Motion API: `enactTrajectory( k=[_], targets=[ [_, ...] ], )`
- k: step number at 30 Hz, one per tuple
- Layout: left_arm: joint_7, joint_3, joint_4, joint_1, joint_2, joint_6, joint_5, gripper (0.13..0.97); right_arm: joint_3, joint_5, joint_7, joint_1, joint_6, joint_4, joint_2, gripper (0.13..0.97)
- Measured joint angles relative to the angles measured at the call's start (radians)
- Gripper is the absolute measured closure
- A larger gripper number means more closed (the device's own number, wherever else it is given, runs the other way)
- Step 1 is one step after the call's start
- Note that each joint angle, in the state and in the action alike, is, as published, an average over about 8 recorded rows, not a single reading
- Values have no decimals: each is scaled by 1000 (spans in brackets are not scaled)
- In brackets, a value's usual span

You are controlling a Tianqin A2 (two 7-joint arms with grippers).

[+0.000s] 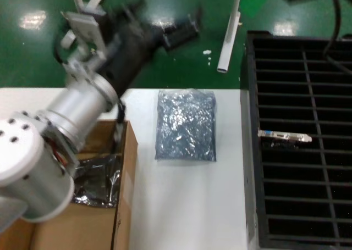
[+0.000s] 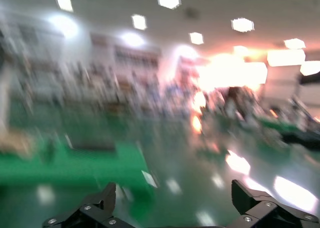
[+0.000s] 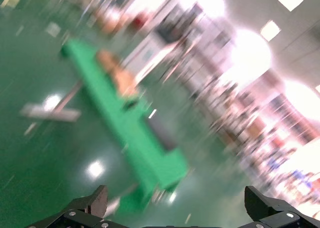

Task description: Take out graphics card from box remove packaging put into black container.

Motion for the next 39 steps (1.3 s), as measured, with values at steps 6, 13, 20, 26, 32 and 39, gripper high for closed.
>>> enactTrajectory(
  k=[6, 13, 20, 26, 32, 39],
  targets=[
    [17, -78, -10, 35, 17, 4, 59, 279, 42, 21, -24, -48, 89, 94, -40, 129],
    [21, -127, -1, 81, 40, 24, 97, 197, 48, 114, -72, -101, 155, 73, -30, 129],
    [26, -200, 13, 150, 73, 54, 156, 164, 55, 253, -143, -177, 247, 39, -12, 129],
    [31, -266, 25, 211, 103, 81, 209, 136, 62, 379, -206, -246, 331, 7, 5, 129],
    [35, -333, 38, 274, 133, 108, 263, 132, 68, 505, -269, -315, 415, -24, 21, 129],
    [41, -412, 53, 348, 169, 140, 326, 132, 76, 655, -345, -398, 515, -61, 40, 129]
  ],
)
